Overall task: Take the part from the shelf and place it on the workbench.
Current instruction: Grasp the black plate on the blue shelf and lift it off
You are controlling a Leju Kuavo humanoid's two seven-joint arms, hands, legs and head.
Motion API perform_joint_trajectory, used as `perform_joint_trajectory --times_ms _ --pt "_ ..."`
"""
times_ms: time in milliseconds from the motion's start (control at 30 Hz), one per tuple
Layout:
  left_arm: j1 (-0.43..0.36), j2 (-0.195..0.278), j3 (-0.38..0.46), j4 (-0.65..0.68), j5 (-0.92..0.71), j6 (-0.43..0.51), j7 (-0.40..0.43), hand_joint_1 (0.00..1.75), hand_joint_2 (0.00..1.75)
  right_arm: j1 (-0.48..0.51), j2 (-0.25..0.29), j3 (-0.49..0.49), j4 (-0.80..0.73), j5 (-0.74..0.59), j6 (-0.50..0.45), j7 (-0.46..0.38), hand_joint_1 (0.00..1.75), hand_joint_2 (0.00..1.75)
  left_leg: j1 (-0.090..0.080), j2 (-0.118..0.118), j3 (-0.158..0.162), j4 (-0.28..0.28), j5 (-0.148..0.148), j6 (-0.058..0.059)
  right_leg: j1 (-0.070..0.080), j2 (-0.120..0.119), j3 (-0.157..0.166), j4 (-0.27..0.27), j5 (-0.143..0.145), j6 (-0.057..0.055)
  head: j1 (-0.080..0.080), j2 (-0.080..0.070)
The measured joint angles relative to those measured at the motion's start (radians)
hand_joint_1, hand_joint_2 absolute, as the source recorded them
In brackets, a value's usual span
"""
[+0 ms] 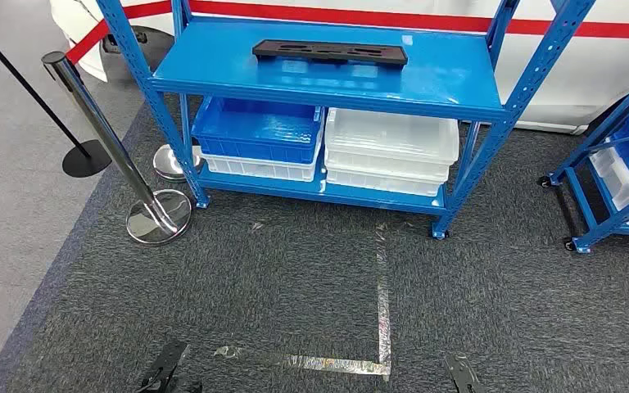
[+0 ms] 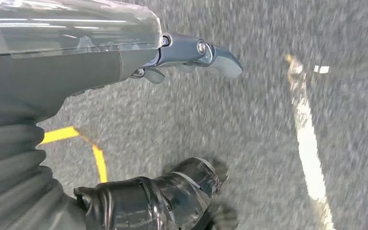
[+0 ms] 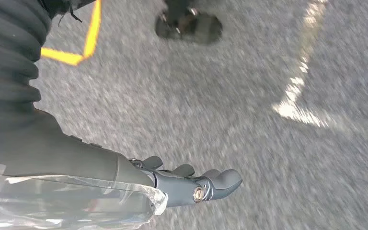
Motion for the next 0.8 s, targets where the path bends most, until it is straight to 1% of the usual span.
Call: perform_joint_trajectory --times_ms 100,233,400,533,633,667,767,800 --pt "-0.008 -0.003 0.030 0.006 -0.033 0.009 -0.013 0.00 1.75 -0.016 0.000 -0.029 0.006 0.040 -0.006 -0.018 0.00 1.75 0.000 0.000 0.000 0.000 0.000 0.000 0.000 0.000 0.000 0.000 0.000 0.000 0.000 0.000" --pt "-0.022 -0.011 0.091 0.018 -0.102 0.028 -0.035 0.00 0.00 -0.050 0.000 -0.089 0.022 0.117 -0.020 -0.053 0.00 0.00 0.000 0.000 0.000 0.000 0.000 0.000 0.000 0.000 0.000 0.000 0.000 0.000 0.000 0.000" --pt "-0.038 -0.020 0.172 0.036 -0.196 0.050 -0.053 0.00 0.00 -0.102 0.000 -0.165 0.046 0.213 -0.041 -0.095 0.00 0.00 0.000 0.000 0.000 0.000 0.000 0.000 0.000 0.000 0.000 0.000 0.000 0.000 0.000 0.000" --pt "-0.051 -0.028 0.234 0.051 -0.279 0.061 -0.058 0.00 0.00 -0.160 0.003 -0.215 0.066 0.292 -0.067 -0.131 0.00 1.75 0.000 0.000 0.000 0.000 0.000 0.000 0.000 0.000 0.000 0.000 0.000 0.000 0.000 0.000" --pt "-0.060 -0.033 0.279 0.061 -0.342 0.070 -0.061 0.00 0.00 -0.219 0.010 -0.242 0.079 0.350 -0.097 -0.155 0.00 1.75 0.000 0.000 0.000 0.000 0.000 0.000 0.000 0.000 0.000 0.000 0.000 0.000 0.000 0.000" --pt "-0.064 -0.035 0.296 0.065 -0.364 0.072 -0.063 0.00 0.00 -0.242 0.013 -0.248 0.083 0.369 -0.108 -0.162 0.00 1.31 0.000 0.000 0.000 0.000 0.001 0.000 0.000 0.000 0.000 0.000 0.000 0.000 0.000 0.000" --pt "-0.074 -0.042 0.342 0.074 -0.424 0.078 -0.067 0.00 0.00 -0.305 0.023 -0.258 0.089 0.420 -0.137 -0.176 0.00 1.31 0.000 0.000 0.000 0.001 0.001 0.000 0.000 0.000 0.000 0.000 0.001 0.000 0.000 0.000" --pt "-0.077 -0.044 0.355 0.077 -0.443 0.080 -0.069 0.00 0.00 -0.320 0.024 -0.258 0.087 0.431 -0.142 -0.177 0.00 1.75 0.000 0.000 0.000 0.001 0.002 0.000 0.000 -0.001 0.000 0.000 0.001 0.000 0.000 0.000"
